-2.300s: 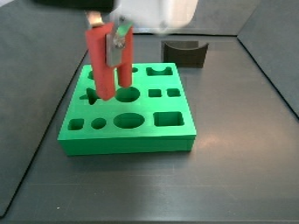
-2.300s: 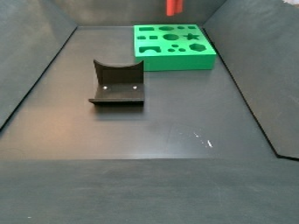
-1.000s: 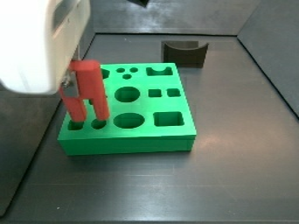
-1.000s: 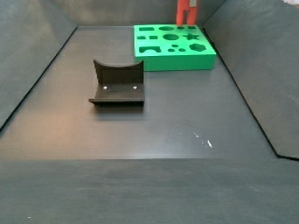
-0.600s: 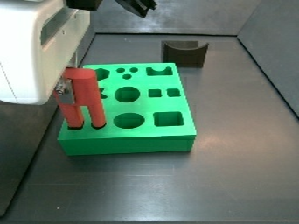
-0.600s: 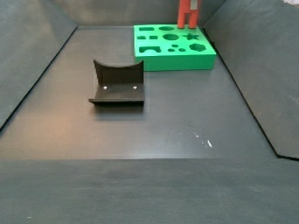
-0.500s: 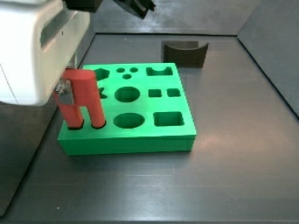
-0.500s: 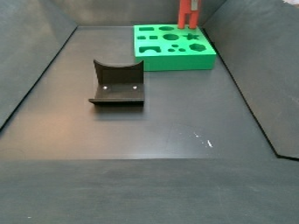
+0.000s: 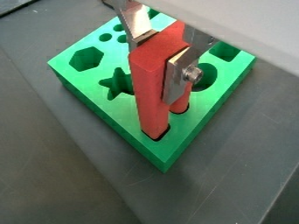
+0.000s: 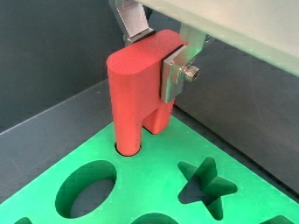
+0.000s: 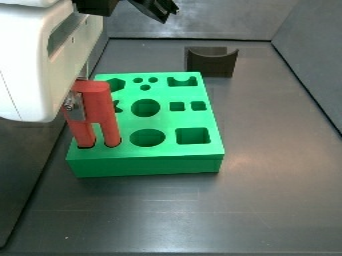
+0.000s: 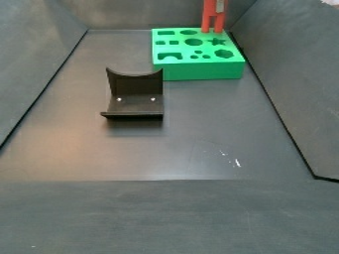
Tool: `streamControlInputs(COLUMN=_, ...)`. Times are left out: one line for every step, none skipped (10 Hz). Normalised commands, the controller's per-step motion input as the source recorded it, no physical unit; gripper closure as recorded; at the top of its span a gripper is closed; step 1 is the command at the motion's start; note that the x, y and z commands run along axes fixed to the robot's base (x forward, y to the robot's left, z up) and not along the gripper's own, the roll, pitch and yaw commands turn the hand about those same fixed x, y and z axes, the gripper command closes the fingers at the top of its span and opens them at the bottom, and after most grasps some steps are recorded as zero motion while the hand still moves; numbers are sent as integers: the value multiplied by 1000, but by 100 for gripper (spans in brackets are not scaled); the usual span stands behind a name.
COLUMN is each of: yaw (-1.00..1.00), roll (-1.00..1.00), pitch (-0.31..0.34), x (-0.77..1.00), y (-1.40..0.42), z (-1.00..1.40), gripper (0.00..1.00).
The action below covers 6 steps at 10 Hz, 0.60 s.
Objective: Insert the square-circle object.
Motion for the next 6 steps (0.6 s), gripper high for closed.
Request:
streamControlInputs(yaw=129, roll=54, pitch=-174, x=-77, y=0, z=-577, gripper=100)
streamControlInputs(yaw=143, roll=40, pitch=-150, x=0, y=0, z=-631, gripper=100)
streamControlInputs(yaw=126, roll=44, pitch=-169, x=0, y=-3, z=-706, gripper=100)
streamControlInputs(yaw=69, roll=80, pitch=-164, x=97, y=-66, z=-749, gripper=100)
streamControlInputs(yaw=0, roll=156, pitch=-90, x=263, y=-166, z=-717, gripper=100)
streamControlInputs(yaw=0, roll=163, pitch=-69, x=286, y=-220, z=-760, gripper=100)
